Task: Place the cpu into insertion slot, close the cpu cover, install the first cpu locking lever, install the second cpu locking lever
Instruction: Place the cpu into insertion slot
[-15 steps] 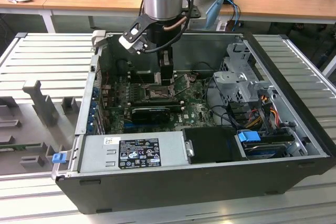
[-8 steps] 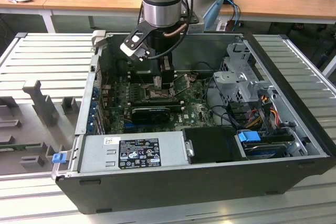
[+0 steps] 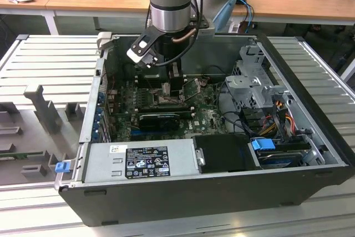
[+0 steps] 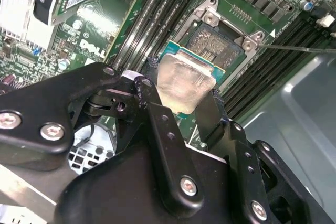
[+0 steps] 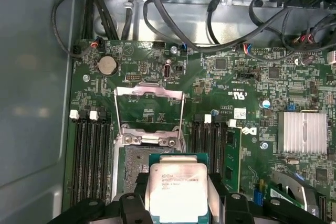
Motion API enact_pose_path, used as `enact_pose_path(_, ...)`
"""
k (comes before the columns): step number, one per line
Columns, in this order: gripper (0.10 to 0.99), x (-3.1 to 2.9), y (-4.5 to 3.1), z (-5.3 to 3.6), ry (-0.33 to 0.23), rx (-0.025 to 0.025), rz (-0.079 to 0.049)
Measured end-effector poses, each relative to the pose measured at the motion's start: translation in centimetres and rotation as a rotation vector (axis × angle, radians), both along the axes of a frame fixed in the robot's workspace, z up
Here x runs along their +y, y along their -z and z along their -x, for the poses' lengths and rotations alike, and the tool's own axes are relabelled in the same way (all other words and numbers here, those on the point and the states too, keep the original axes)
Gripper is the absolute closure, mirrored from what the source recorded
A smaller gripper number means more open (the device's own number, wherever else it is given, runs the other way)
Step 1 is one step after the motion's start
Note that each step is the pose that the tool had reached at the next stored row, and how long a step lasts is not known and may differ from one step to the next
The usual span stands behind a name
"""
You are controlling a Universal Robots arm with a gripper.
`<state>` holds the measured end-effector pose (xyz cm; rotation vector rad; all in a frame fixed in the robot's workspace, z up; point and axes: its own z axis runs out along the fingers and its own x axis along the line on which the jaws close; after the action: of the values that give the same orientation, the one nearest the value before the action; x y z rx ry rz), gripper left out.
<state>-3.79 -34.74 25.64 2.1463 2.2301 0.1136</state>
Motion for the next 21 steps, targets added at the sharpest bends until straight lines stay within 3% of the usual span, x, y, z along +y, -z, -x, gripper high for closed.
enact_pose_path(4, 0.561, 0.16, 1.16, 0.04, -0.002, 0.0000, 0.000)
enact_pose_path(12, 0.561, 1.14, 1.39, -0.16, -0.002, -0.0001, 0.000)
enact_pose_path(16, 0.561, 1.42, 1.80, -0.15, 0.029, 0.0001, 0.000)
enact_pose_path(21, 0.561, 1.75, 2.26, 0.74, 0.034, 0.0000, 0.000)
